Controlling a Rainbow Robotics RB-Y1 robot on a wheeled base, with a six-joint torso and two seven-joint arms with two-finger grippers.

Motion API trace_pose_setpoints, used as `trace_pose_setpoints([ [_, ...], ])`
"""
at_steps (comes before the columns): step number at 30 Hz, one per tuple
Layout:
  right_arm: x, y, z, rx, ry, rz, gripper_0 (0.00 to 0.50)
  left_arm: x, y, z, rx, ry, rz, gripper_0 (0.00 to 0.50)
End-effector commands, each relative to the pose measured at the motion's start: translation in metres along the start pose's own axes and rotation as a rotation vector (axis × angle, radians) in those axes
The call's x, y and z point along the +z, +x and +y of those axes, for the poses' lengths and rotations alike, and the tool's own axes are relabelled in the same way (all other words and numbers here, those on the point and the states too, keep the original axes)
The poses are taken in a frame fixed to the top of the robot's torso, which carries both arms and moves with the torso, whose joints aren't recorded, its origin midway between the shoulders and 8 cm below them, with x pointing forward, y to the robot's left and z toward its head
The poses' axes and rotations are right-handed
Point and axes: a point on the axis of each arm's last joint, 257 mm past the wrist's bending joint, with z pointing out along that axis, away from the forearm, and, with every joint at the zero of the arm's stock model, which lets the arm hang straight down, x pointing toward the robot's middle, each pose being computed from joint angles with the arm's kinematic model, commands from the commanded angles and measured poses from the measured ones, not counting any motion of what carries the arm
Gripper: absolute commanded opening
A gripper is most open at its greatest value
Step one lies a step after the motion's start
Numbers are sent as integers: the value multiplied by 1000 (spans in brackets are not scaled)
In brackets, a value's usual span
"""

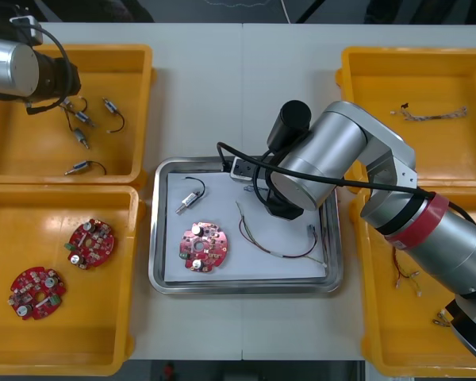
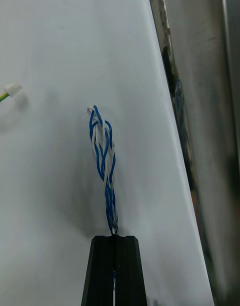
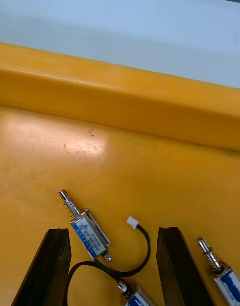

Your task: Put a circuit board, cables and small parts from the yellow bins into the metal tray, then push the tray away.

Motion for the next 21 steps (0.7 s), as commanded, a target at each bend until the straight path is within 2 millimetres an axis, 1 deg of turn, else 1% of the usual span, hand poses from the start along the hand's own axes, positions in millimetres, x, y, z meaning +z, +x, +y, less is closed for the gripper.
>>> trace_pose_setpoints([
  [1, -13, -27, -8, -58, 29, -38, 0, -9, -37, 6, -30, -15, -69, 500],
  [2, -13, -27, -7, -56, 24, -39, 1, -6, -35, 6, -28, -16, -69, 500],
  [4, -13, -27, -6, -57, 24, -37, 123, -3, -33, 5, -23, -13, -72, 500],
  [5, -14, -27, -7, -58, 25, -38, 235, -1, -32, 6, -23, -14, -75, 500],
  [6, -15, -28, -7, -60, 25, -39, 235, 2, -30, 5, -18, -14, -77, 500],
  [7, -17, -29, -7, -60, 28, -40, 496, 4, -28, 6, -16, -15, -78, 500],
  [11, -25, -29, -7, -67, 27, -29, 500, 12, -21, 7, -8, -18, -78, 500],
  [16, -41, -28, -5, -63, 6, -28, 500, 19, -9, 9, -17, -21, -59, 500],
  [21, -59, -24, -6, -51, -3, -21, 500, 24, -4, 9, -14, -18, -62, 500],
])
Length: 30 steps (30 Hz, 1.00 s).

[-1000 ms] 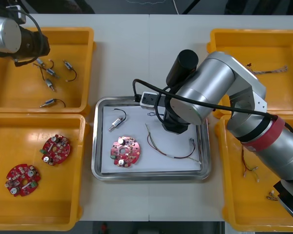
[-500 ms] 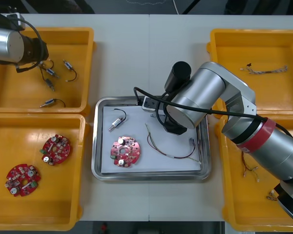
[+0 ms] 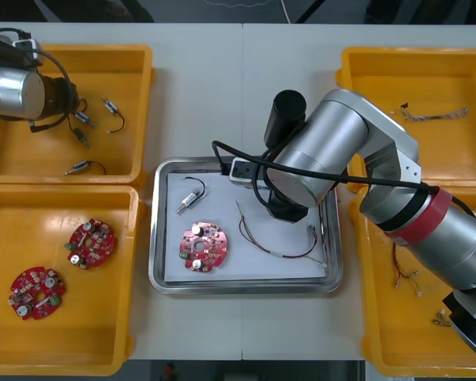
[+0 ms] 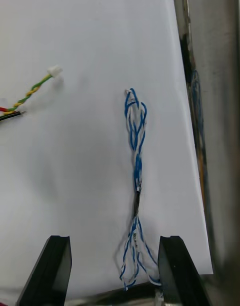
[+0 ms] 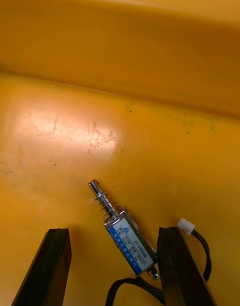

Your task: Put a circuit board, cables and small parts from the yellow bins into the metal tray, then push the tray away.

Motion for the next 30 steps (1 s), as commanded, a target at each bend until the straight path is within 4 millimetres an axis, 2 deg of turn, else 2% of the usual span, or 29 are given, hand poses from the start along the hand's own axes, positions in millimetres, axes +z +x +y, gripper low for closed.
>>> trace_pose_setpoints([
  [1, -42, -24, -16, -19, 33, -66, 500, -7, -31, -16, -16, 23, -63, 500],
  [8, -80, -4, -23, 16, 43, -37, 500, -4, -27, -16, -18, 29, -71, 500],
  [10, -89, -5, -28, 28, 59, -54, 500, -2, -25, -16, -19, 35, -78, 500],
  [16, -128, -11, -57, 108, 134, -167, 500, 1, -17, -19, -6, 39, -69, 500],
  [17, -130, -11, -59, 114, 137, -171, 500, 1, -16, -18, -6, 38, -68, 500],
  [21, -151, -2, -81, 183, 188, -218, 500, 3, -9, -17, -9, 39, -57, 500],
  [24, -158, 6, -91, 223, 202, -229, 500, 5, -1, -14, -7, 36, -44, 500],
  [30, -162, 41, -106, 332, 204, -232, 500, 7, 7, -12, 8, 32, -34, 500],
])
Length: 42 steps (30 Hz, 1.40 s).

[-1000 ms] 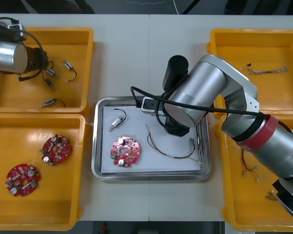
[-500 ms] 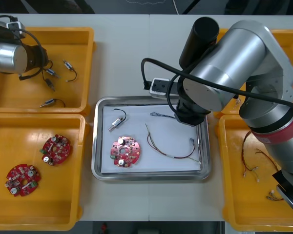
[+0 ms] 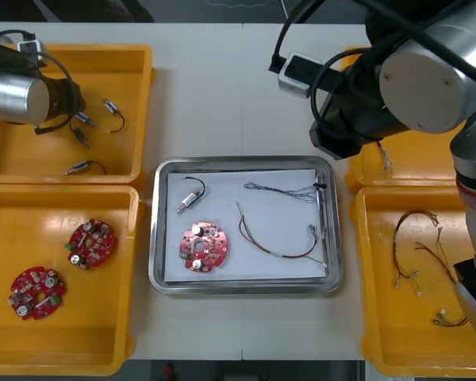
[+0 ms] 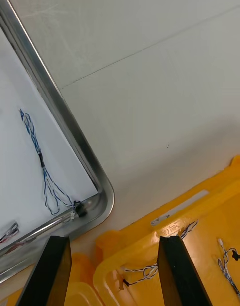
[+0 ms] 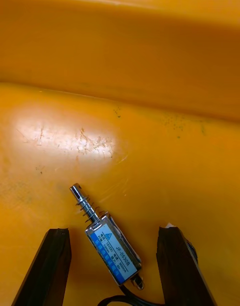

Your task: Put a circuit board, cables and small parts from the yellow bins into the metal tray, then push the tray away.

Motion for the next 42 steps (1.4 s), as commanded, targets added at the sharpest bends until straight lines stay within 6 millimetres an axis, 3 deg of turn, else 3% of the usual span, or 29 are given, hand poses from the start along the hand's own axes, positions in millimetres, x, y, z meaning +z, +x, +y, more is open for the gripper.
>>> trace_pose_setpoints([
  [1, -23, 18, -29, 119, 49, -31, 500, 1, 7, -5, -8, 12, 1, 500],
  [2, -25, 25, -32, 162, 45, -30, 500, 2, 8, -4, -5, 9, 4, 500],
  [3, -26, 28, -33, 178, 45, -32, 500, 2, 10, -3, -4, 8, 6, 456],
  [4, -28, 35, -34, 212, 45, -31, 500, 2, 10, -3, -3, 9, 7, 315],
  [5, -31, 41, -37, 238, 53, -29, 500, 3, 12, -3, 0, 8, 9, 77],
  [6, -33, 45, -39, 252, 59, -27, 500, 3, 14, -3, 3, 7, 11, 2],
  [18, -46, 135, -55, 599, 138, 57, 500, -3, 3, 1, -7, 8, 4, 0],
  [24, -50, 179, -55, 734, 159, 115, 500, -38, -17, 5, -38, -9, 73, 0],
  [33, -59, 224, -50, 869, 169, 158, 500, -76, -37, 7, -27, -17, 107, 0],
  [42, -61, 262, -33, 931, 151, 222, 500, -123, -36, -10, 32, -21, 175, 0],
])
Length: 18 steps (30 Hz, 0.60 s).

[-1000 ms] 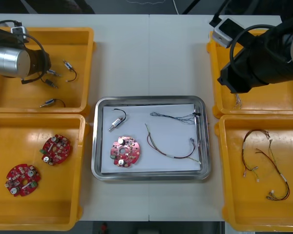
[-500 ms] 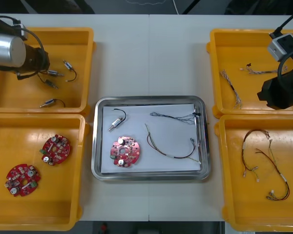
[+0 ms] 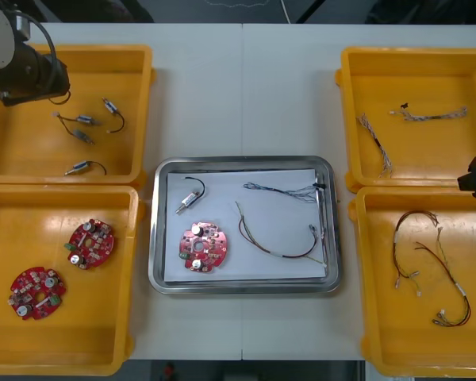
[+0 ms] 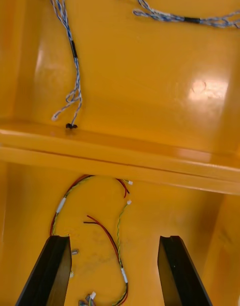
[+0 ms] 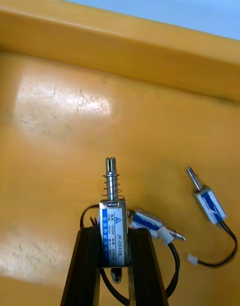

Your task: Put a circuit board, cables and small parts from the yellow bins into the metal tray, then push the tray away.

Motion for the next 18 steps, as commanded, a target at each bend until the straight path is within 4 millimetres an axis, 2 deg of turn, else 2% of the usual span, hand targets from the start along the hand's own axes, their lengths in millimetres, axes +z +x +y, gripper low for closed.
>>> trace_pose_setpoints([
  [1, -10, 16, -21, 34, 46, 13, 500, -38, -16, 4, 64, -20, -29, 0],
  [7, -7, 38, -20, 69, 10, 54, 500, -68, 3, -16, 114, -20, 27, 0],
  [10, -6, 53, -22, 100, -7, 82, 500, -83, 15, -32, 145, -2, 45, 0],
  [14, -4, 61, -25, 120, 2, 97, 500, -92, 33, -53, 192, 17, 56, 0],
  [18, -4, 64, -28, 136, 15, 102, 500, -99, 60, -82, 262, 44, 70, 0],
])
